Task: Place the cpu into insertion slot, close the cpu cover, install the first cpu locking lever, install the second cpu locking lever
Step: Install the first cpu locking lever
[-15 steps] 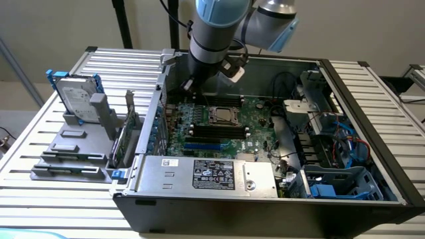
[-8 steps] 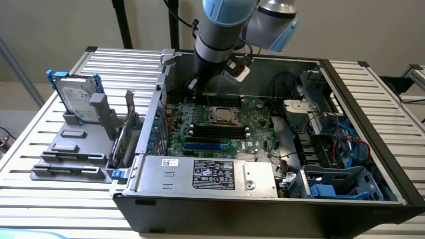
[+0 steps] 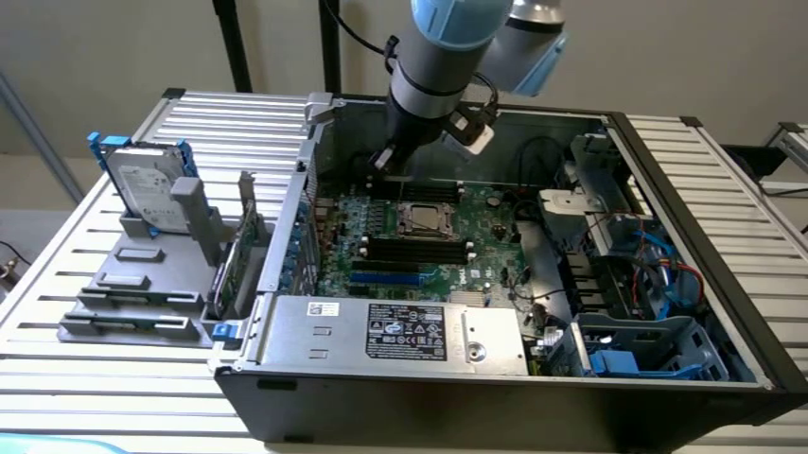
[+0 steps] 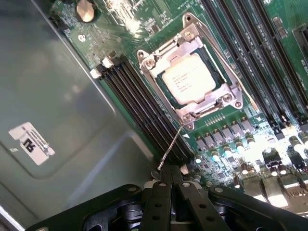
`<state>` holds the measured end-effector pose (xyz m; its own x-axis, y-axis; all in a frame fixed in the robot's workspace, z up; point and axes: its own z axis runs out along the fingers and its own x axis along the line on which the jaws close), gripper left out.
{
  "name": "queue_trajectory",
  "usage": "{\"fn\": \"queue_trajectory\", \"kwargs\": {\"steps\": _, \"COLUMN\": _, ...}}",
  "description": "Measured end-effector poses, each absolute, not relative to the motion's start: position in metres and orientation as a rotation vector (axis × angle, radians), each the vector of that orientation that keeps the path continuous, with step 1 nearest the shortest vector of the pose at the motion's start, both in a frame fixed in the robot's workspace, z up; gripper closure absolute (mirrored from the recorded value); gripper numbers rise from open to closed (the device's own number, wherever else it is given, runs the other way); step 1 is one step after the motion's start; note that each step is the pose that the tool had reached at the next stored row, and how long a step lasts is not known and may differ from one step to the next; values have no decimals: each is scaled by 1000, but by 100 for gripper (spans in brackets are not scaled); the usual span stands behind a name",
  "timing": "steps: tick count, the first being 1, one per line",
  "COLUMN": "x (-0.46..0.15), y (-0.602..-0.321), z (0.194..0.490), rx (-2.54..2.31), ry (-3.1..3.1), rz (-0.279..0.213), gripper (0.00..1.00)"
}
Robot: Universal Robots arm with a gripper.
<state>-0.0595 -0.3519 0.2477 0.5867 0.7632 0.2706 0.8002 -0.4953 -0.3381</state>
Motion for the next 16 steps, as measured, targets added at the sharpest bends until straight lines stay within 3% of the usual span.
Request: {"fn": "queue_trajectory", "kwargs": {"steps": 16, "x": -52, "y": -352, "z": 235, "rx": -2391, "ry": -1252, "rz": -120, "gripper": 89}}
